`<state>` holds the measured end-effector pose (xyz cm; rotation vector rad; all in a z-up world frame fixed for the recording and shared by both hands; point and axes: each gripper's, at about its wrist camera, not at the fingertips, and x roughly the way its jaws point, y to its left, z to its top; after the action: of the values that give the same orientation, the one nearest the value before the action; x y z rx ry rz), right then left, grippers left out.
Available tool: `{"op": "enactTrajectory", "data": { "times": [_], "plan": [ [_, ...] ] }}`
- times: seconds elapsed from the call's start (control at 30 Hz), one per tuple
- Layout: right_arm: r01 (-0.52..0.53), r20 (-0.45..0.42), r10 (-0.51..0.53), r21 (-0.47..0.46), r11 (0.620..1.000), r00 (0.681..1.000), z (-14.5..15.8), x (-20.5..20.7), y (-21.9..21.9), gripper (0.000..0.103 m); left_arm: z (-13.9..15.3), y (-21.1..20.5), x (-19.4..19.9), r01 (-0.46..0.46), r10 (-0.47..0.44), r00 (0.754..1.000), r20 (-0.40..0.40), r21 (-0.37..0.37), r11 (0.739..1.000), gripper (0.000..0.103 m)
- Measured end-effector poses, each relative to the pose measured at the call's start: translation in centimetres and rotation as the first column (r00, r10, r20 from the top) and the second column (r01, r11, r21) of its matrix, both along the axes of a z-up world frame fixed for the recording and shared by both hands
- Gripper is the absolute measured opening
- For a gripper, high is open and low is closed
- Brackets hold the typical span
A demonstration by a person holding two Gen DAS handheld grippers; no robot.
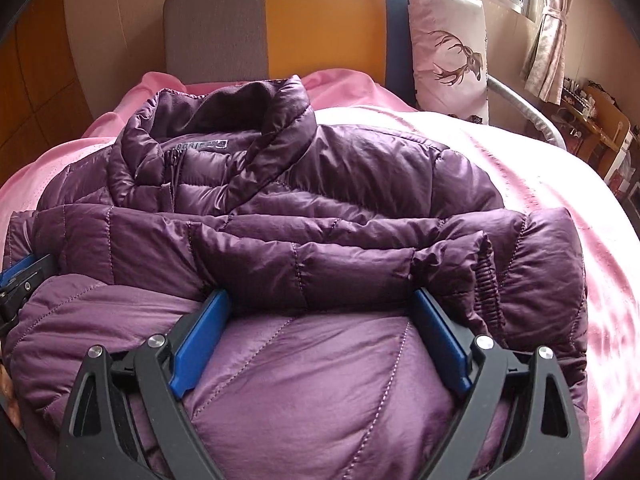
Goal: Fold large clothes
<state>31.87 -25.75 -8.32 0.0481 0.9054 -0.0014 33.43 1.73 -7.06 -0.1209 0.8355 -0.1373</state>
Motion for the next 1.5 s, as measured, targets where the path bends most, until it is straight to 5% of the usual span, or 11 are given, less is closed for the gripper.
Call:
{"op": "enactTrajectory", "data": {
  "times": [0.37, 0.7, 1.03, 1.3, 1.5],
  "plan": [
    [0.009, 0.027, -0.01, 0.025, 1.0, 1.0, 1.5, -1.2, -0.5, 0.096, 4.2, -0.3, -5.3, -0.029, 0.027, 0.998, 0.06, 0.044, 0.999, 0.085],
    [-0.005, 0.05, 0.001, 0.077, 0.997, 0.999, 4.8, -7.1, -0.8, 0.1, 6.5, 1.2, -12.6, -0.043, 0.038, 0.991, 0.125, 0.037, 0.998, 0.09],
    [-0.058, -0.099, 0.066, 0.083, 0.995, 0.993, 3.6, -13.5, -0.9, 0.1, 5.4, 3.0, -18.3, -0.067, 0.066, 0.993, 0.098, 0.007, 0.998, 0.09],
    [-0.038, -0.071, 0.047, 0.114, 0.993, 0.996, 3.9, -19.4, -3.6, 0.1, 3.5, 5.9, -22.6, -0.034, 0.035, 0.998, 0.043, -0.035, 0.999, 0.09],
    [0.017, -0.061, -0.011, 0.102, 0.995, 0.998, 4.3, -24.1, -7.3, 0.1, 2.0, 8.7, -27.1, -0.015, 0.013, 1.0, -0.021, -0.123, 0.992, 0.077]
  ]
}}
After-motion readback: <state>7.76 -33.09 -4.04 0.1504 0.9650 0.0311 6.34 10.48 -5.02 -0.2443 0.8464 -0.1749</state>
